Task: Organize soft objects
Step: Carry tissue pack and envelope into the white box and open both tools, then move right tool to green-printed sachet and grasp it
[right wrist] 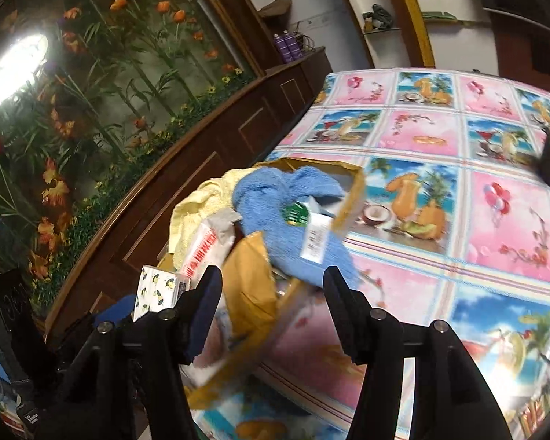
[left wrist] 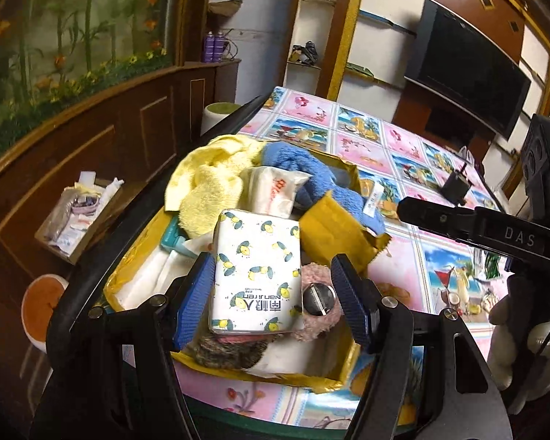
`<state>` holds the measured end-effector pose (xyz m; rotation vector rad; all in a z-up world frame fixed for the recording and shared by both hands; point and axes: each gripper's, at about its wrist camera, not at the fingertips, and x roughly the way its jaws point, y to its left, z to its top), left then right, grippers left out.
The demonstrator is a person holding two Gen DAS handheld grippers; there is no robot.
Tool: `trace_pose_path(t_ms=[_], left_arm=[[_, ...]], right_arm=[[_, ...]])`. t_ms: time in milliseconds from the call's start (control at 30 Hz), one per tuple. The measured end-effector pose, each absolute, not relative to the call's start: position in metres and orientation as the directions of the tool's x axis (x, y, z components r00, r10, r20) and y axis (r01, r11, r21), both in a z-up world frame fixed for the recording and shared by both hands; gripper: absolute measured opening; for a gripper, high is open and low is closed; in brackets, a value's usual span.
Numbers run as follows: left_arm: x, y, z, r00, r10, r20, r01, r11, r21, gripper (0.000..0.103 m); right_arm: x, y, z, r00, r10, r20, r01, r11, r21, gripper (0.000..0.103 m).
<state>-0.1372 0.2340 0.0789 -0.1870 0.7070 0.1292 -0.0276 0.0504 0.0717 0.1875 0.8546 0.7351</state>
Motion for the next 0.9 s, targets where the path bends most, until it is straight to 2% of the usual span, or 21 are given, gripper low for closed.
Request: trace_pose_path(t_ms=[300, 900], left_arm=[[-0.137, 0.190, 0.089, 0.747, 0.084, -0.659, -0.132, 0.991, -0.024, 0.066], [-0.129, 0.124, 0.088, 0.725, 0.062, -0.686, -0.019, 0.997, 0.071, 0.066]], right_arm=[[-0.032, -0.006, 0.063, 0.480, 0.623, -0.617, -0.428, 0.781, 0.455, 0.057], [-0.033, -0.099, 0.047, 0.550, 0.588, -0.593, -0.298, 0.802, 0.518, 0.058]])
